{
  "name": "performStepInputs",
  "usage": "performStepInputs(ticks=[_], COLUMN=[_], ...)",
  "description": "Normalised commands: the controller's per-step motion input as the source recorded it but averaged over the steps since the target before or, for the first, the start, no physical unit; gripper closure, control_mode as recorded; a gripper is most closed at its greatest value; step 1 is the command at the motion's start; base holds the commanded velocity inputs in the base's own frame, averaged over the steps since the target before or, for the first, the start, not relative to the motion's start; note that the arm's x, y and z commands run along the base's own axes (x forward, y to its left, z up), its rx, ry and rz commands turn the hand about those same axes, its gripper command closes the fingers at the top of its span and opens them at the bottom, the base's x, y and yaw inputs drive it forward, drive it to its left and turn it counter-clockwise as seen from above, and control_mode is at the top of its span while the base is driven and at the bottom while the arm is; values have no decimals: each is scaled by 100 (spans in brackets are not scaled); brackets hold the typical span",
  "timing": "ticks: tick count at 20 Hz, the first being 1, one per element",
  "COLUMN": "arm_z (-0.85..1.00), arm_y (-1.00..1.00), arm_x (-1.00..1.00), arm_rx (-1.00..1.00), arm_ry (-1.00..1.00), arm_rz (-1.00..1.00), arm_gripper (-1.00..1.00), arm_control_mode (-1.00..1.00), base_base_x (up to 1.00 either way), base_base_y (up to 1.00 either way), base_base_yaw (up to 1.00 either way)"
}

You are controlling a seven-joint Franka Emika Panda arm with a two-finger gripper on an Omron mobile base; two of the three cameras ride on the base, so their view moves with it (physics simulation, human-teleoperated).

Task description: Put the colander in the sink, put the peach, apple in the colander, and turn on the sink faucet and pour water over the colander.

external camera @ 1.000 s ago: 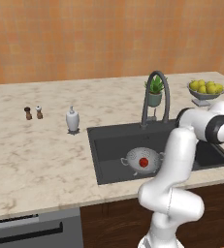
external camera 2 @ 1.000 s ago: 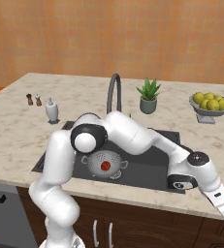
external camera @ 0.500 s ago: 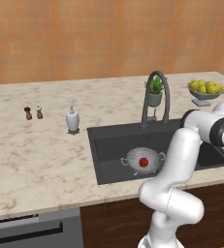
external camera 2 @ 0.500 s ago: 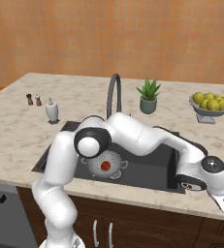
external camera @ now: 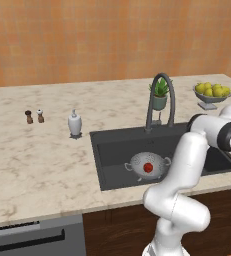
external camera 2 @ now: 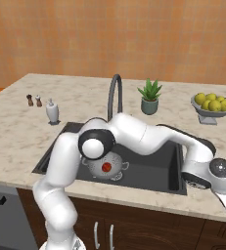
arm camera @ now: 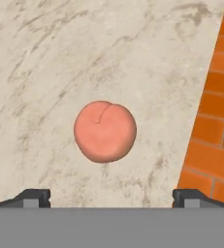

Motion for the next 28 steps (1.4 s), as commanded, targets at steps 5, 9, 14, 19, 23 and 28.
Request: performStepInputs(ticks=[5,9,14,19,23,28], arm_z=[-33,-43,-26,-23,-58,-79], arm_y=[-15,-53,-40,-18,9,15], arm_x=[35,28,29,25,0,0], arm_rx=[0,0,0,0,-7,-15], arm_ry=[-10,-3,-5,-8,2,8], arm_rz=[10,3,1,3,4,7], arm_gripper=[-100,-100,-100,100,100,100], arm_control_mode=[-100,-100,-100,-100,-100,-100], base_base_x=[0,0,0,0,0,0], base_base_y=[0,0,0,0,0,0], base_base_yaw=[0,0,0,0,0,0])
